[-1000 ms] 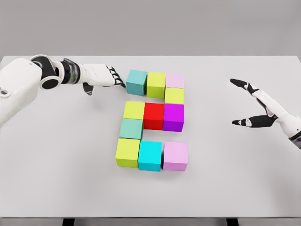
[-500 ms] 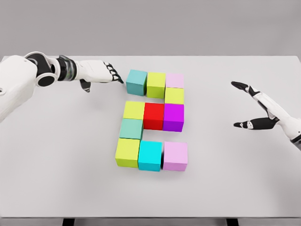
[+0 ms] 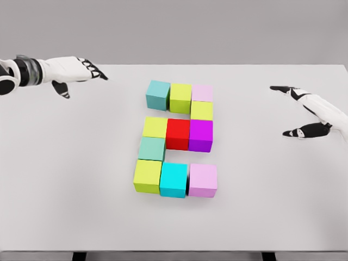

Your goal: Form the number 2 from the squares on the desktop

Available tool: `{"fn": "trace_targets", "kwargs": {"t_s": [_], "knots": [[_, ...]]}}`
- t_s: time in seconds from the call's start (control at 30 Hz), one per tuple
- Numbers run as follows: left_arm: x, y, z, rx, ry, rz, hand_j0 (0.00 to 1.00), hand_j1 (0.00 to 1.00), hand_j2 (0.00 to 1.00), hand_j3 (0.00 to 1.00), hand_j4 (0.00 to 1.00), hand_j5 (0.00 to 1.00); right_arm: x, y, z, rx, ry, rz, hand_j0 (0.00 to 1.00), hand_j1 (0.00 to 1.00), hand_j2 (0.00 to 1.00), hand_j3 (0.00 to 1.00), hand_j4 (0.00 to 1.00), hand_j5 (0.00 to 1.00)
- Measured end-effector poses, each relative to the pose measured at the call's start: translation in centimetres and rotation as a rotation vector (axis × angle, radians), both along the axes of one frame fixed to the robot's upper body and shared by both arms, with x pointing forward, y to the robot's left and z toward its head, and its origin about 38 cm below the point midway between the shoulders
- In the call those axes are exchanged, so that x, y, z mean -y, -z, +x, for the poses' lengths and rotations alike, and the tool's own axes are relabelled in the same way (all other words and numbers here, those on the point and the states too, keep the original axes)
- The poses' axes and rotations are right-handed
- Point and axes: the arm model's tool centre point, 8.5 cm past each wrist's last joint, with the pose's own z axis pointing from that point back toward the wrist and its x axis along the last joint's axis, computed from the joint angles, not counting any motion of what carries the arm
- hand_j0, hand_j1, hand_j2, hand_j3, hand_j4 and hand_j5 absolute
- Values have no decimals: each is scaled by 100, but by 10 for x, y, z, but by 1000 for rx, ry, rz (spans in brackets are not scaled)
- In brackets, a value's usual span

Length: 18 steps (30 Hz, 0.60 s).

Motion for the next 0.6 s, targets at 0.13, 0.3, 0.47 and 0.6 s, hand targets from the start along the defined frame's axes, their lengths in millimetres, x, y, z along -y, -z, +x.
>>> {"fn": "trace_targets", "kwargs": {"t_s": [0.13, 0.3, 0.47, 0.6], "knots": [[-4, 0, 0, 0, -10, -4, 100, 100, 100, 100, 100, 100, -11, -4, 4, 29, -15, -213, 100, 100, 100, 100, 100, 100], [-4, 4, -1, -9, -13, -5, 100, 100, 100, 100, 100, 100, -39, 2, -10, 60, -98, -493, 100, 100, 100, 100, 100, 100], [-7, 5, -2, -10, -20, -7, 100, 100, 100, 100, 100, 100, -57, 5, -41, 79, -223, -672, 100, 100, 100, 100, 100, 100], [-10, 8, -3, -14, -29, -13, 100, 100, 100, 100, 100, 100, -66, 5, -46, 90, -280, -757, 100, 100, 100, 100, 100, 100]]}}
